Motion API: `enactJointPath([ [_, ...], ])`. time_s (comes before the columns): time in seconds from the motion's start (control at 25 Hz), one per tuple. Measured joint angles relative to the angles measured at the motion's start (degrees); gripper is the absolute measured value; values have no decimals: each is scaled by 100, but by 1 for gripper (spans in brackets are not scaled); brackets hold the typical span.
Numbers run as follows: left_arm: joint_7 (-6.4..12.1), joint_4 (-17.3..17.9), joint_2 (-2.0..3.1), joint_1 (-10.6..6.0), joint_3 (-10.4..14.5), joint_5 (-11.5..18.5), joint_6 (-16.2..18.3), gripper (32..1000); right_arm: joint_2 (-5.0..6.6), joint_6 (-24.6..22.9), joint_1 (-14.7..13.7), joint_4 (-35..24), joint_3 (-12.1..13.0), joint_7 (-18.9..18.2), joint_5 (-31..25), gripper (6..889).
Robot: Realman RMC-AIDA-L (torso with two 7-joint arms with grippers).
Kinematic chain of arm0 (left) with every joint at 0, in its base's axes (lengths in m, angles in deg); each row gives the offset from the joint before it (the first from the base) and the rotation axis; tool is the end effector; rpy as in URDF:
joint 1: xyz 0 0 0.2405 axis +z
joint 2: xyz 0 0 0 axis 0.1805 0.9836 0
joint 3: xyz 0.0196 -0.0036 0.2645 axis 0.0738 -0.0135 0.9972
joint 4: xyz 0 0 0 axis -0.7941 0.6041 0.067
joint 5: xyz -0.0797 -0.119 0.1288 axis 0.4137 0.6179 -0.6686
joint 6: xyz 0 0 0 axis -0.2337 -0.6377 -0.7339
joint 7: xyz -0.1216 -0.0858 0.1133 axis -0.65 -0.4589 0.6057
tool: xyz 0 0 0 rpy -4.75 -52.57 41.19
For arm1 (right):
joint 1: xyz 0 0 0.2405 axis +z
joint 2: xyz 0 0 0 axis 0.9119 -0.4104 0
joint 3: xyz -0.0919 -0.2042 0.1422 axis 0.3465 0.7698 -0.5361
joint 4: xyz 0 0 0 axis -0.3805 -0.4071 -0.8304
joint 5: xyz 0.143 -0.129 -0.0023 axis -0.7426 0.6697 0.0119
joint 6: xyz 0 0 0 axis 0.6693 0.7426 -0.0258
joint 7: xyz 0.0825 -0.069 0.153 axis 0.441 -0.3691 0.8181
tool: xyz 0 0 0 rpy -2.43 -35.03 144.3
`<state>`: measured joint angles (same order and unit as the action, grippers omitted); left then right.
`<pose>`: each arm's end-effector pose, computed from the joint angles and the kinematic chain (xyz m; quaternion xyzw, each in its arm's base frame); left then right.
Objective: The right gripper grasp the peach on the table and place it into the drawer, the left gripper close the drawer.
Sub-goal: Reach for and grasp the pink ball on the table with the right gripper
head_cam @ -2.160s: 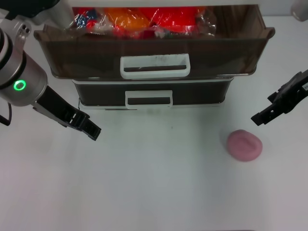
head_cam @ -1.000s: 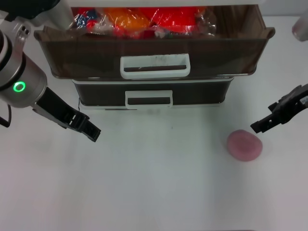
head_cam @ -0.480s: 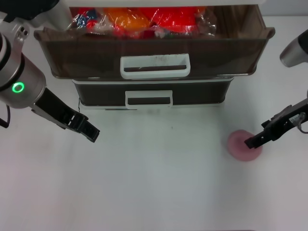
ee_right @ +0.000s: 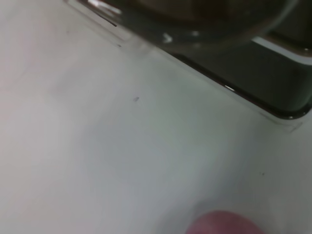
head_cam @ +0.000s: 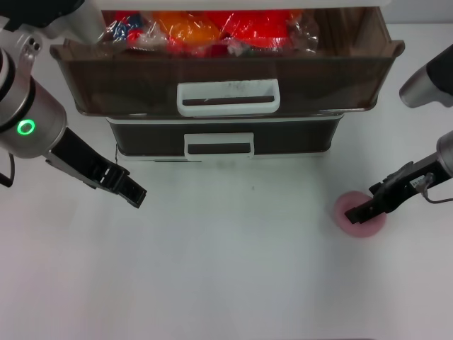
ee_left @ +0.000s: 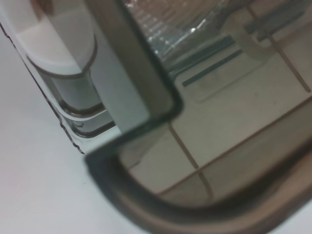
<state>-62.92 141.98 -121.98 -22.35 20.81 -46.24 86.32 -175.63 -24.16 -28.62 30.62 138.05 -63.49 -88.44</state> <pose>-0.1943 0.3205 -0.0181 -0.8465 -0.4491 0.2007 0.2037 0.3028 0.3416 -0.0611 -0.9033 0.3910 -0.1414 0.1057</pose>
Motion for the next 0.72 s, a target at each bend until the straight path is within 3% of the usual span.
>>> enactJointPath([
  [0.32,-6,4,0,-11,-8,0,0,815,2,246,119,309,151,-2,-16,779],
  [0.72,-8,9,0,-21,7,0,0,816,2,251,132,341,152,-3,-20,768],
])
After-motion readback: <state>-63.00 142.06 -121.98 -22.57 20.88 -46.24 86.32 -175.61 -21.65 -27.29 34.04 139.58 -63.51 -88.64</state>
